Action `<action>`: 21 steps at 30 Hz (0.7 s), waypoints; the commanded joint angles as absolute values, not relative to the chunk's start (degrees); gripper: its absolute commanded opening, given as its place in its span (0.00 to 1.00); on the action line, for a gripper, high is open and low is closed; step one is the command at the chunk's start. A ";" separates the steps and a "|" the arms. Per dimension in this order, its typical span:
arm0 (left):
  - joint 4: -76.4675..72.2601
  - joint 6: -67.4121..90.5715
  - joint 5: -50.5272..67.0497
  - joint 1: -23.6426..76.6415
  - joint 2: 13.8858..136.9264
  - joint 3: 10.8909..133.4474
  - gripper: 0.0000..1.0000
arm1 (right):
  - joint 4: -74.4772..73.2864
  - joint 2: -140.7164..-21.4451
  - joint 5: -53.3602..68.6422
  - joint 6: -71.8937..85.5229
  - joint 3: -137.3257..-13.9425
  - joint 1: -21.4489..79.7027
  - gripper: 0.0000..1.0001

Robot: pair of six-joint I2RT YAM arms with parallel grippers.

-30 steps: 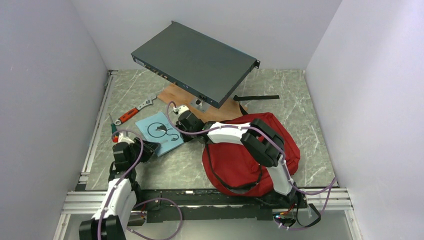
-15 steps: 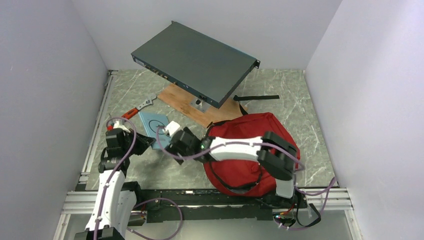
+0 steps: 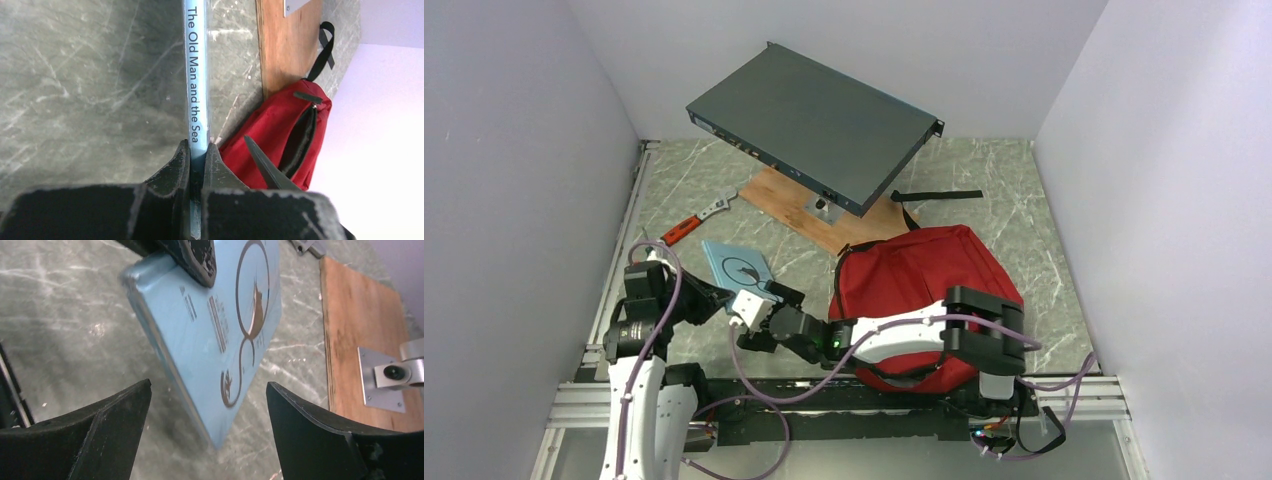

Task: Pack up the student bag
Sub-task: Pick up the book from the center of the board.

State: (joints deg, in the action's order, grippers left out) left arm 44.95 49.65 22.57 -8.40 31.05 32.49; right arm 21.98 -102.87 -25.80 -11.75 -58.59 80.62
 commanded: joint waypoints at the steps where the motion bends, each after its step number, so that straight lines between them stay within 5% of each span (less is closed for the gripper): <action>1: 46.08 52.41 27.41 -8.26 29.65 37.69 0.00 | 30.69 -106.52 -31.38 -18.87 -63.45 81.48 0.85; 5: 45.56 53.59 29.63 -8.25 29.06 38.14 0.00 | 36.01 -110.75 -43.66 -24.85 -66.44 82.44 0.70; 7: 44.54 53.58 29.47 -8.26 28.60 38.14 0.00 | 38.35 -110.51 -45.89 -26.63 -65.51 82.61 0.42; 8: 43.85 53.00 29.17 -8.26 28.35 38.37 0.07 | 37.58 -109.59 -45.12 -25.27 -64.64 82.53 0.28; 11: 42.10 49.17 28.19 -8.32 28.19 40.56 0.71 | 31.80 -104.86 -42.19 -19.36 -62.07 82.44 0.00; 12: 42.97 46.80 27.44 -8.32 28.67 42.59 0.86 | 28.91 -103.07 -41.44 -16.99 -61.15 82.44 0.00; 14: 46.29 40.70 24.45 -8.31 30.08 48.20 0.94 | 25.13 -98.80 -39.39 -11.55 -59.02 82.40 0.00; 21: 44.33 26.96 17.58 -8.35 24.96 58.07 0.99 | 10.08 -76.25 -6.54 13.88 -52.28 72.59 0.00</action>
State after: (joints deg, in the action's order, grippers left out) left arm 46.92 37.45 20.86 -8.21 28.91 54.57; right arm 13.82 -89.45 -29.67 -4.97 -54.22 79.64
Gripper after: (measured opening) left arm 0.983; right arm 0.158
